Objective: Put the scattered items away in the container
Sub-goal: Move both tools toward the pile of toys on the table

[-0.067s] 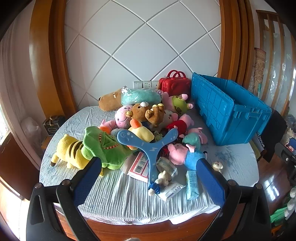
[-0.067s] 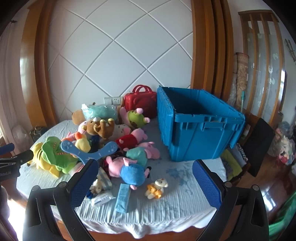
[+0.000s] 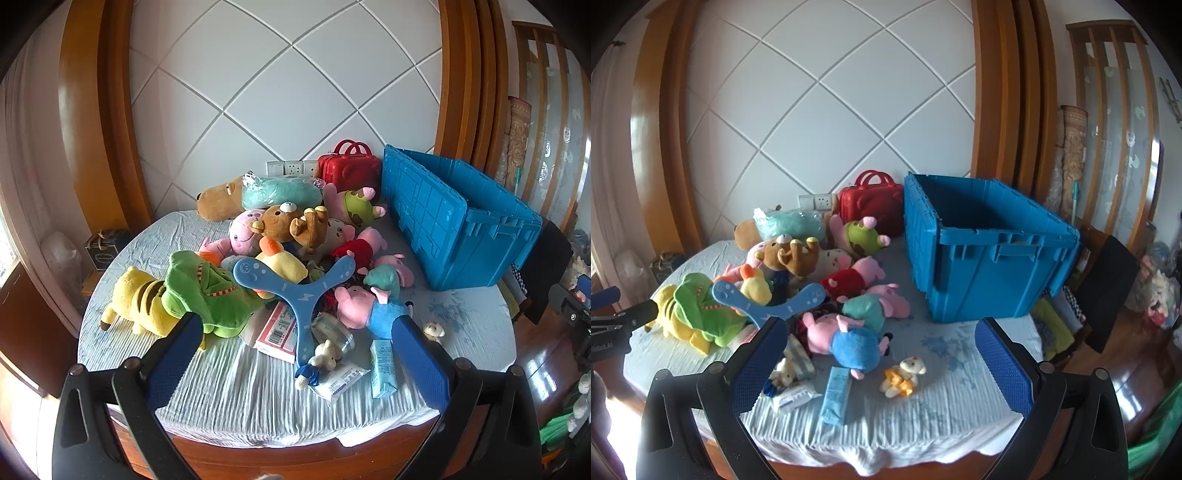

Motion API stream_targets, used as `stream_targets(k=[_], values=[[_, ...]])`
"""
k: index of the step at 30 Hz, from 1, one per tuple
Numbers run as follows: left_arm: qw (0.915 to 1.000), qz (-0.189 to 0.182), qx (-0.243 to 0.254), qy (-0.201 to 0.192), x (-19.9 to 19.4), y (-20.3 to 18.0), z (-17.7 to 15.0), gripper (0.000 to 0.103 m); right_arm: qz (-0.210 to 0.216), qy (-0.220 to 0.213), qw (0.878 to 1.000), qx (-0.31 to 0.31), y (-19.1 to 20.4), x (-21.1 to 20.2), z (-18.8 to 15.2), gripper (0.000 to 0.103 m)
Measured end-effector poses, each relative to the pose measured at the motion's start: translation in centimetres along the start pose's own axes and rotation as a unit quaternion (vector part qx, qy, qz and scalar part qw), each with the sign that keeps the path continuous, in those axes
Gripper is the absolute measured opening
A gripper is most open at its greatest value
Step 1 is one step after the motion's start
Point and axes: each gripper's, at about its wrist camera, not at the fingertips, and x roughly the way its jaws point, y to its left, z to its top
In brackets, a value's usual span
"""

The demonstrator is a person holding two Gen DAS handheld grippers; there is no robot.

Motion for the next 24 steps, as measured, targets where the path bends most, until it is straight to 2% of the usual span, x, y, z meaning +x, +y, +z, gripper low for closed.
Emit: stream_targets(k=[6,12,24], values=[[0.9995,-0.013,-0.024,-0.013,-0.2,0.8,-0.8,0.103,-0.002,0.01,1.0,-0.003,-0.4,0.6,0.0,0.103],[0.9999,-0.004,-0.012,0.003,0.0,1.1,-1.1,0.103,-0.008,0.009,1.0,-0.013,0.7,0.3,-0.3,0.103],[0.9998,-0.009,-0.019,0.001,-0.4,1.6,-1.3,0.103,-0.026,0.015,1.0,0.008,0.5,-0.4,-0.8,0.103]])
